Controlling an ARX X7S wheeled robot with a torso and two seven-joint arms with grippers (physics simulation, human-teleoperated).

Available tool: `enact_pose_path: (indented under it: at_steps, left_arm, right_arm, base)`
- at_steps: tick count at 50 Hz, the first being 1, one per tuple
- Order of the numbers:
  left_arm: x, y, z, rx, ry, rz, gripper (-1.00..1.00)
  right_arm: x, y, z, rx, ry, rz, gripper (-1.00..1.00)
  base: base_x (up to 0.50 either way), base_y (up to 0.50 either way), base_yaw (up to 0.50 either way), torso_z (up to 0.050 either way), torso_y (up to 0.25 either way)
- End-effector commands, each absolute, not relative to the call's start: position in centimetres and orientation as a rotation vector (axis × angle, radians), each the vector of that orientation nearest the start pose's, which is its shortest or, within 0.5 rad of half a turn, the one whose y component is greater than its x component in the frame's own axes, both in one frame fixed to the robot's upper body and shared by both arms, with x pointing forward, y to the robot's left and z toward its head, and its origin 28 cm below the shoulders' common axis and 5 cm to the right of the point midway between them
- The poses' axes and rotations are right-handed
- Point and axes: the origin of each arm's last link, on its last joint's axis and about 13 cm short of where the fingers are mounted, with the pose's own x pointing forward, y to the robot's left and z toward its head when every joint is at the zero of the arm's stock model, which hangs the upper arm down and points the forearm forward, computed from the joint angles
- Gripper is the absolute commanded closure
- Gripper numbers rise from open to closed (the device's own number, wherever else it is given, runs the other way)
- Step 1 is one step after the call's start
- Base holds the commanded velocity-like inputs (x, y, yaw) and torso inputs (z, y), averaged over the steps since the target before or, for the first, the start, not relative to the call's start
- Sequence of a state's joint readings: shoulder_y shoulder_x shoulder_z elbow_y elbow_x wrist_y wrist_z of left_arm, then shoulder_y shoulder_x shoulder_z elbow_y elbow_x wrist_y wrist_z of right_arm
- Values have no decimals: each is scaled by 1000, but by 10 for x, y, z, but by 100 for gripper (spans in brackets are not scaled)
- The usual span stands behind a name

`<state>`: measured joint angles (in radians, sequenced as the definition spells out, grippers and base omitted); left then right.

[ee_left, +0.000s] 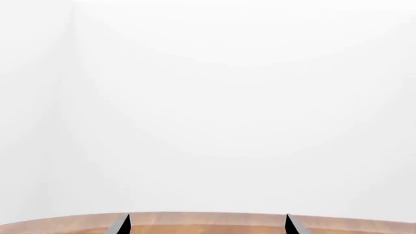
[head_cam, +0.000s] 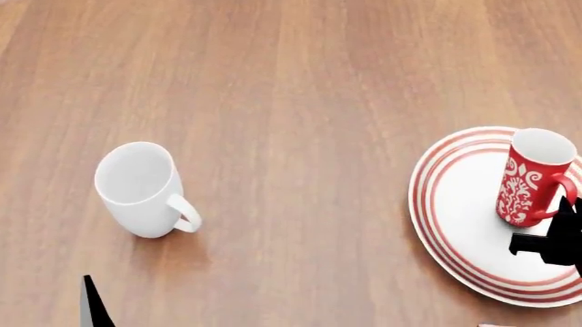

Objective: Pick up the red mug and put it on the plate

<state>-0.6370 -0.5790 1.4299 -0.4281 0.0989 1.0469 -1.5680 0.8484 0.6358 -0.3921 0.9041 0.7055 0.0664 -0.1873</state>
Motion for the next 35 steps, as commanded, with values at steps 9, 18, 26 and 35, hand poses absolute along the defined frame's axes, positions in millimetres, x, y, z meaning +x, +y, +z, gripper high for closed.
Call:
enact_pose_path:
  at_steps: [9,18,26,35]
  left_arm:
    - [221,200,20,-46,-775,15,-100]
    - [221,200,20,-48,-779,14,-100]
    - [221,200,20,-50,-784,16,-100]
    - [221,200,20,-51,-788,17,-100]
  right_arm:
    - [335,-300,99,27,160,-81,100]
    - [334,-299,97,21,169,-63,-100]
    - [328,-298,94,-2,159,18,-100]
    - [320,-308,86,35,187,-37,-100]
  base:
    - [0,0,0,0,0]
    - [0,0,0,0,0]
    - [0,0,0,0,0]
    - [0,0,0,0,0]
